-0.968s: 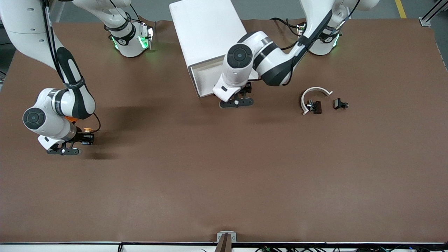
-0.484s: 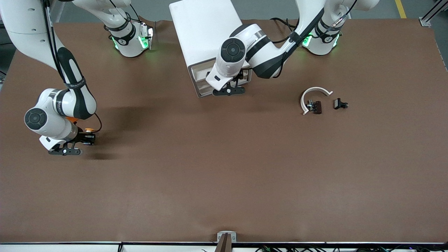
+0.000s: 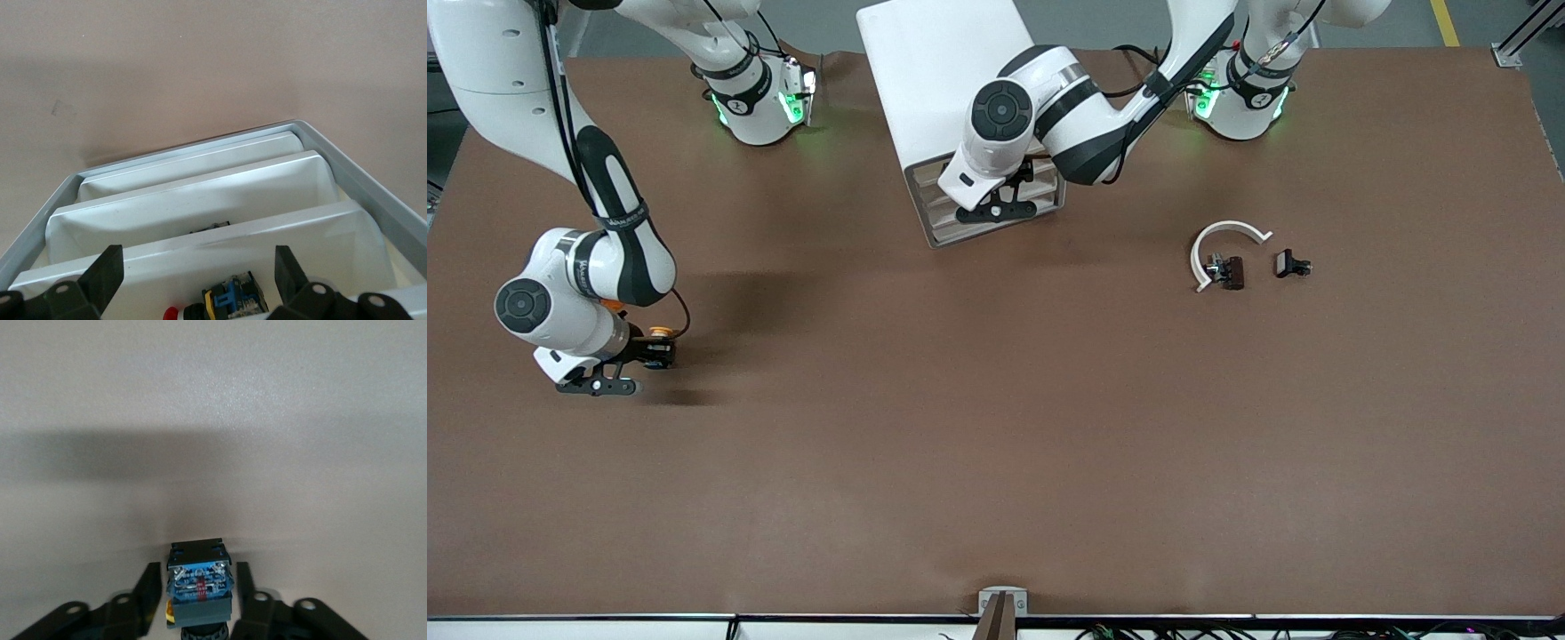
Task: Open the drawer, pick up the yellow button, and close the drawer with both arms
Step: 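Set the button on the table beside the orange cube with the right gripper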
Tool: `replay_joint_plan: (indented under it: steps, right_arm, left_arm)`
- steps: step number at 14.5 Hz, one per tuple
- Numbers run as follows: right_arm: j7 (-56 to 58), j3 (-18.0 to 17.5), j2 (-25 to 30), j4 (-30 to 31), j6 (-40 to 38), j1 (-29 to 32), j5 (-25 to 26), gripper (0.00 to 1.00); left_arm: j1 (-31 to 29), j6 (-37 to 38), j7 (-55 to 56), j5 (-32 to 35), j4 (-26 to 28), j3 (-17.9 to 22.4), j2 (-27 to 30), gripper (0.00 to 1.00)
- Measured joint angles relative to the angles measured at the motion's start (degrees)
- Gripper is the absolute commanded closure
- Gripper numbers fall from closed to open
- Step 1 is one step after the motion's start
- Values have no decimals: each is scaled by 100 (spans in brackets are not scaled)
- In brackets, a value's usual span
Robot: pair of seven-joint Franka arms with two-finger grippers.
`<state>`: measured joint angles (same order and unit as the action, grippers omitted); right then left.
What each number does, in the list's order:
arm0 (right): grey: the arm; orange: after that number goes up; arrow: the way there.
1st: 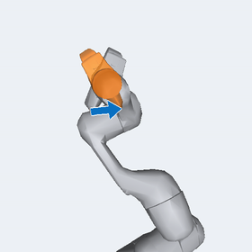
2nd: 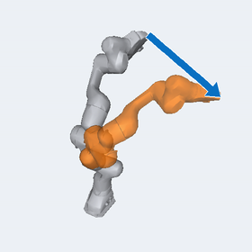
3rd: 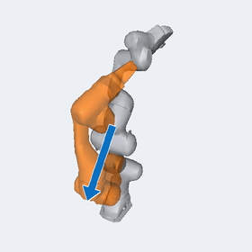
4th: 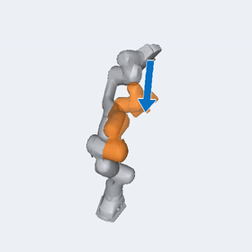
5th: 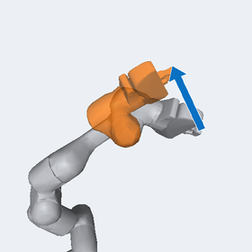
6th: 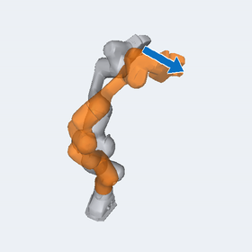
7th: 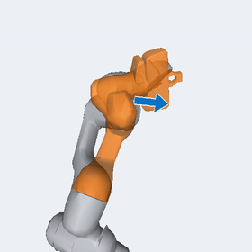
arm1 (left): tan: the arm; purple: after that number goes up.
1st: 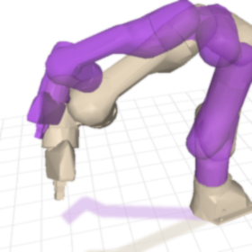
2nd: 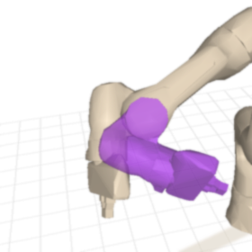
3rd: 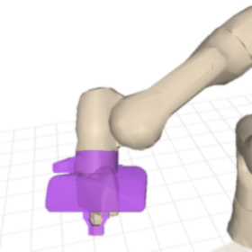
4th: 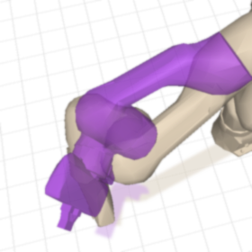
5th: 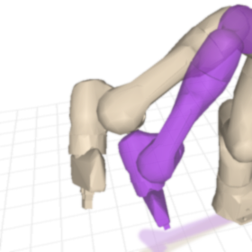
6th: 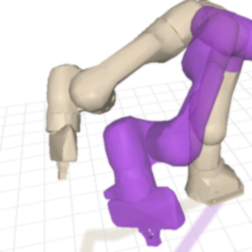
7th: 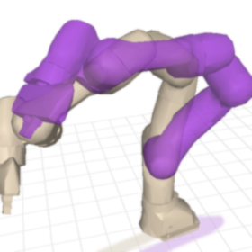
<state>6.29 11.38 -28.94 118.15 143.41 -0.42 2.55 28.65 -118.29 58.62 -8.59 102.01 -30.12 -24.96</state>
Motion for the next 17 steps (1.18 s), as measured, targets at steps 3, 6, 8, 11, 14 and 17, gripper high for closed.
replay_joint_plan:
  steps: [3,6,8,11,14,17]
  right_arm:
    - [0,-10,21,-160,-4,0,-3,0]
    - [0,-23,221,-328,-313,-5,-5,0]
    - [-1,-50,508,-419,-879,-45,-6,0]
    - [-26,-83,1109,-555,-1798,-214,-14,0]
    - [-28,-97,1817,-615,-2220,-297,-21,0]
    - [-152,-102,2406,-880,-3128,-393,-23,0]
  left_arm:
    - [-87,-32,17,-18,-7,14,4,0]
    - [-724,-83,4,151,-197,44,52,0]
    - [-1341,-72,-53,489,-416,49,114,0]
    - [-2113,20,-121,1153,-729,47,209,0]
    - [-2690,498,-582,1569,-1162,49,290,0]
    - [-3257,1132,-1048,1668,-1684,51,345,0]
